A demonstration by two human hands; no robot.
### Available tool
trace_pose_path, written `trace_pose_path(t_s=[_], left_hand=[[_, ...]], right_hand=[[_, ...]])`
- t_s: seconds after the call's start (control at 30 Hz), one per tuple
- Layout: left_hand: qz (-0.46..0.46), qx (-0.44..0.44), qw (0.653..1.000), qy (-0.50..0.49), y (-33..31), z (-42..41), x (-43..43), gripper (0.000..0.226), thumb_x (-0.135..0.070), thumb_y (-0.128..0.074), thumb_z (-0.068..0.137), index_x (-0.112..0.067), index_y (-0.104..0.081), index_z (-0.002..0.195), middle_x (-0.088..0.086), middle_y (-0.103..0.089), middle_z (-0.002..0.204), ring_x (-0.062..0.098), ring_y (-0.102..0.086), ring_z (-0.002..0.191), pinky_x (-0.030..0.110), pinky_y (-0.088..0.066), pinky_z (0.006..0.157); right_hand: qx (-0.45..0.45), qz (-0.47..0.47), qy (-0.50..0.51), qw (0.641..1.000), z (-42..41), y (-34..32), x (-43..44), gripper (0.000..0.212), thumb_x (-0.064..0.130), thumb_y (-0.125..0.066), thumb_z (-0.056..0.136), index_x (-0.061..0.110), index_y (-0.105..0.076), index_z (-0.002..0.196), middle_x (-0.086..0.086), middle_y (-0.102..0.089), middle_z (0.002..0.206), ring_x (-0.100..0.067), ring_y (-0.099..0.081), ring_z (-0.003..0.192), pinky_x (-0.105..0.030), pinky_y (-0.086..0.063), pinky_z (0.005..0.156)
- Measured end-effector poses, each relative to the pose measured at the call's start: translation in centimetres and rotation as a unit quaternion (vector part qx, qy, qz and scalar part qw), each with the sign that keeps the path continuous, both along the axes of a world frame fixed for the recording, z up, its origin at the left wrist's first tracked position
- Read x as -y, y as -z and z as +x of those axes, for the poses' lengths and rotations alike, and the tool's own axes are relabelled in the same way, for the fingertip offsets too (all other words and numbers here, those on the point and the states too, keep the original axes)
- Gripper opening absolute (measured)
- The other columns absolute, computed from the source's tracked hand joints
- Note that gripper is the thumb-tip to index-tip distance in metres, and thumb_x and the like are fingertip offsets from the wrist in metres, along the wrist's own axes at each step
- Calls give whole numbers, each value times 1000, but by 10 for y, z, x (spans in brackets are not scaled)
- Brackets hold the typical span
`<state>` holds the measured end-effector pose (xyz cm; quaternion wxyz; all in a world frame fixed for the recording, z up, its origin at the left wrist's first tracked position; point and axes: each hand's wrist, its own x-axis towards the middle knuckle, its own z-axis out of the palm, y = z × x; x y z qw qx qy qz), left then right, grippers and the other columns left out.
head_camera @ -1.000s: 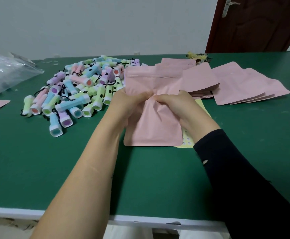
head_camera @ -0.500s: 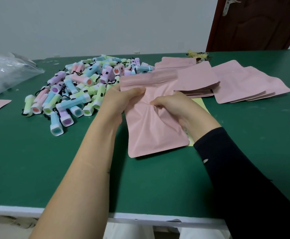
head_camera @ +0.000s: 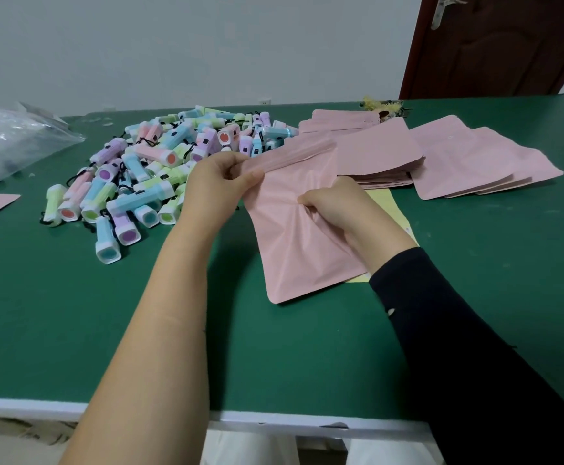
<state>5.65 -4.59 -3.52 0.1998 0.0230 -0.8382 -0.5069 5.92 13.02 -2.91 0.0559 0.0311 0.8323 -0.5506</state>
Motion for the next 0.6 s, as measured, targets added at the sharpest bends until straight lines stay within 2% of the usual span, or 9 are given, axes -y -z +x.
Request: trace_pose_path(t_s=[0.1,0.2,0.3,0.4,0.47,0.57,0.6], left_hand=[[-93,29,995,-7,1,-1,5,2,-21,-69,91,-20,-68,93,-8,-59,75,6,-49,63,9,-39,55],[-136,56,989,-14,3,-3,9,6,-21,-69,91,-16,-66,89,-1,-63,81,12,-49,66,23,-42,63],[-162,55,985,-30,5,-4,12,11,-22,-70,90,-13,-66,88,-1,-60,77,12,-47,65,22,-37,59],[-170,50,983,-49,6,-5,11,15,-26,-71,88,-11,-69,89,0,-61,77,9,-44,61,25,-35,57],[-164,46,984,-52,7,-5,10,13,-26,-71,88,-13,-70,89,0,-63,79,10,-46,63,25,-35,57],[-131,20,991,-28,6,-2,7,6,-24,-70,89,-19,-71,87,-9,-59,72,-3,-46,54,13,-33,50],[-118,10,993,-13,5,-1,6,4,-25,-70,88,-21,-70,87,-10,-57,69,-5,-44,52,9,-32,49]], right_hand=[[4,-9,5,1000,1,0,-1,28,2,-57,86,12,-44,63,-1,-47,54,-6,-47,33,-10,-29,31],[15,2,-1,1000,3,-2,-1,23,-1,-53,86,10,-45,67,-4,-44,50,-3,-36,20,-7,-22,29],[23,-22,6,999,3,-2,-1,21,-3,-51,86,9,-45,70,-7,-45,53,-5,-39,22,-6,-23,30],[27,-36,12,999,3,-2,1,11,0,-53,84,10,-50,82,-12,-50,68,-14,-46,41,-9,-32,41],[27,-44,14,999,2,-1,2,12,0,-54,84,11,-50,83,-12,-51,71,-15,-48,49,-12,-33,42],[17,-16,15,1000,0,-1,-1,15,3,-56,84,12,-48,76,-11,-52,68,-15,-49,52,-15,-31,42],[17,-9,15,1000,0,-1,-3,18,5,-57,84,14,-46,73,-10,-51,66,-15,-48,48,-14,-29,40]])
